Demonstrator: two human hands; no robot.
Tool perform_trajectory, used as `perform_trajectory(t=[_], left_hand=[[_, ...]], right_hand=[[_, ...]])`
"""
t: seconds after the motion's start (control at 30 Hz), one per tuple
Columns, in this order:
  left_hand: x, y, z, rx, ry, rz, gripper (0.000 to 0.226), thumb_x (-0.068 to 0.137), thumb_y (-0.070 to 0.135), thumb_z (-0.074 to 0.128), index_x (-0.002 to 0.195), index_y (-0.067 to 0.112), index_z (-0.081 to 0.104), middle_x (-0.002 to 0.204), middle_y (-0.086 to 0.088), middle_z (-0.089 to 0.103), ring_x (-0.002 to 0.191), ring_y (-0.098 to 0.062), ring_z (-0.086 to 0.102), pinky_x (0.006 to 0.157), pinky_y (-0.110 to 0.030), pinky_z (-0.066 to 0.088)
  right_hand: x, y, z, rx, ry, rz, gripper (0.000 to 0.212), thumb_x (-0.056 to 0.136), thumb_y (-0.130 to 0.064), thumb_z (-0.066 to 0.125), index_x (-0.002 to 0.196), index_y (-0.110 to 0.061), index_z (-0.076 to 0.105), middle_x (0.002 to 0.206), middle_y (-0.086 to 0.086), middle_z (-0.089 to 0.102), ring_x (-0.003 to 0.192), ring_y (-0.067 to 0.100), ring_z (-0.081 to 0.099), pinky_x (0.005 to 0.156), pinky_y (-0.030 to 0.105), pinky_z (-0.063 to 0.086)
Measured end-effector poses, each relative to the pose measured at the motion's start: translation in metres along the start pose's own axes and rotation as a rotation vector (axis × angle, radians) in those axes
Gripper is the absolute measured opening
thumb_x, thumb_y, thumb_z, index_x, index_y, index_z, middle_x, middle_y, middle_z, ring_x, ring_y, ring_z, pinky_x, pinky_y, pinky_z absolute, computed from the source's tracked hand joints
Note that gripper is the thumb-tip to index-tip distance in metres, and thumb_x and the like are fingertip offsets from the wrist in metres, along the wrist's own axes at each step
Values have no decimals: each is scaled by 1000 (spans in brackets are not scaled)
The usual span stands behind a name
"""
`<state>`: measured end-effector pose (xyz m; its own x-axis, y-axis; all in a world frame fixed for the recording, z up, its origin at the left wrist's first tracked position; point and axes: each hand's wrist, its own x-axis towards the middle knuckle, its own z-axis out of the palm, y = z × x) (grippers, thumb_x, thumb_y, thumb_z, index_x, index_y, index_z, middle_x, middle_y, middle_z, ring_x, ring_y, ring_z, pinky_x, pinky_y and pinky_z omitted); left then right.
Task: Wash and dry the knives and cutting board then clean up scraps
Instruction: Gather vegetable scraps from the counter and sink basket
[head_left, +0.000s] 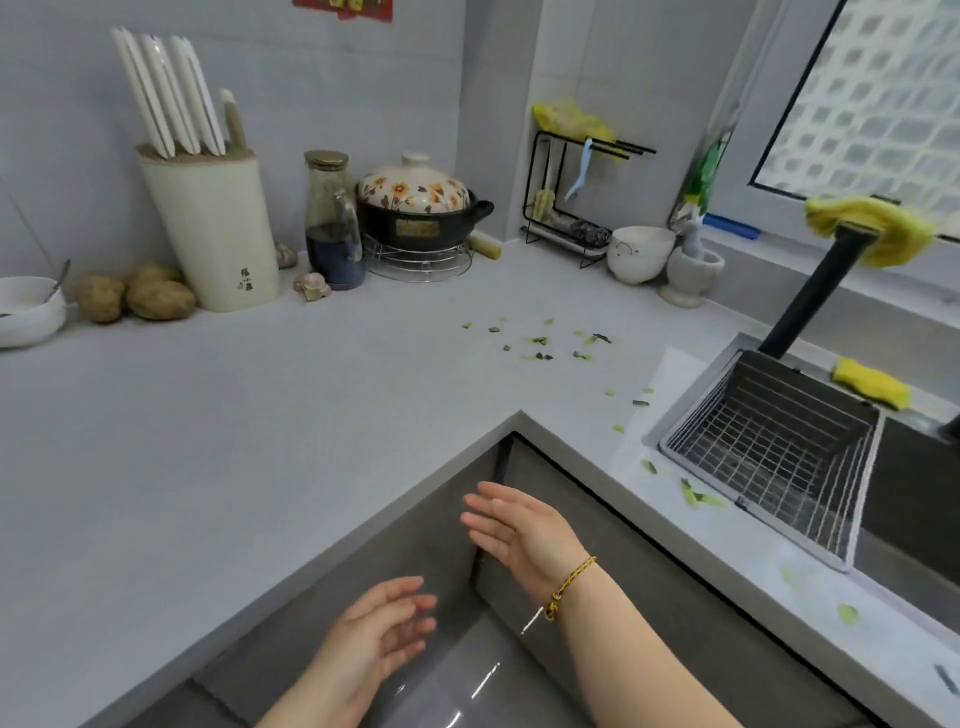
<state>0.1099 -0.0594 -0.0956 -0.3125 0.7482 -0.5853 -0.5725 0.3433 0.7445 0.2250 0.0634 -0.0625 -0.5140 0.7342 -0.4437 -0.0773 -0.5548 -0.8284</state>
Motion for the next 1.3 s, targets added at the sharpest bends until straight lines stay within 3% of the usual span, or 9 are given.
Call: perform_trajectory(t=[0.23, 0.5, 0.57, 0.67, 0.8, 0.87, 0.97, 1.1, 1.3], left_hand=[[54, 70, 95, 40, 80, 248, 23, 91, -6, 42, 84, 8, 59, 76, -9, 63, 66, -19, 59, 69, -27, 47], [135, 117, 134, 452, 316, 388, 22, 87, -1, 50, 87, 18, 59, 87, 4, 57, 81, -21, 56, 76, -28, 46], [154, 127, 138, 484, 332, 400, 21, 88, -1, 50, 95, 17, 58, 88, 8, 55, 79, -19, 54, 66, -20, 42], [187, 142, 140, 464, 306, 409, 20, 89, -1, 48, 97, 13, 59, 92, -1, 59, 82, -20, 55, 73, -25, 46], [227, 178, 134, 231, 305, 378, 16, 91, 0, 48, 100, 9, 58, 96, -7, 57, 84, -18, 55, 74, -24, 46], [247, 196, 126, -76, 253, 323, 14, 95, 6, 44, 98, 10, 57, 94, -4, 56, 87, -19, 55, 73, -23, 44], [275, 218, 111, -425, 159, 224, 22, 99, 21, 36, 96, 11, 55, 102, -5, 55, 99, -22, 53, 91, -32, 41], [294, 228, 102, -568, 115, 173, 29, 99, 28, 33, 91, 12, 56, 98, -6, 58, 91, -20, 56, 94, -36, 35], [314, 233, 99, -655, 112, 143, 29, 99, 26, 33, 92, 9, 56, 96, -9, 60, 88, -21, 57, 86, -37, 45]], right_hand=[[40, -108, -62, -251, -21, -41, 11, 91, -5, 52, 90, -14, 58, 89, 5, 63, 79, 15, 61, 67, 19, 54], [111, -142, -105, -458, 159, -129, 21, 91, -2, 50, 111, -5, 56, 83, 0, 55, 70, 11, 54, 70, 24, 51], [127, -147, -112, -523, 181, -145, 23, 90, -1, 49, 112, -4, 56, 88, 3, 56, 70, 12, 53, 69, 23, 50], [162, -160, -114, -639, 198, -173, 28, 88, -1, 51, 115, -3, 57, 98, 8, 55, 74, 16, 52, 63, 18, 47], [220, -180, -93, -892, 154, -196, 31, 88, -9, 54, 119, -8, 57, 100, 2, 51, 71, 12, 49, 61, 13, 42], [250, -188, -73, -1007, 126, -192, 35, 90, -12, 54, 125, -12, 52, 109, 4, 51, 85, 14, 48, 70, 17, 38], [289, -193, -42, -1104, 73, -186, 45, 91, -14, 53, 134, -19, 42, 132, 6, 45, 102, 21, 52, 85, 22, 41], [329, -187, -20, -1309, 11, -167, 46, 92, -19, 49, 137, -22, 38, 137, 6, 37, 119, 22, 47, 101, 28, 37], [363, -185, 1, -1479, -14, -204, 32, 92, -16, 46, 124, -12, 50, 126, 9, 43, 118, 25, 42, 90, 28, 39]])
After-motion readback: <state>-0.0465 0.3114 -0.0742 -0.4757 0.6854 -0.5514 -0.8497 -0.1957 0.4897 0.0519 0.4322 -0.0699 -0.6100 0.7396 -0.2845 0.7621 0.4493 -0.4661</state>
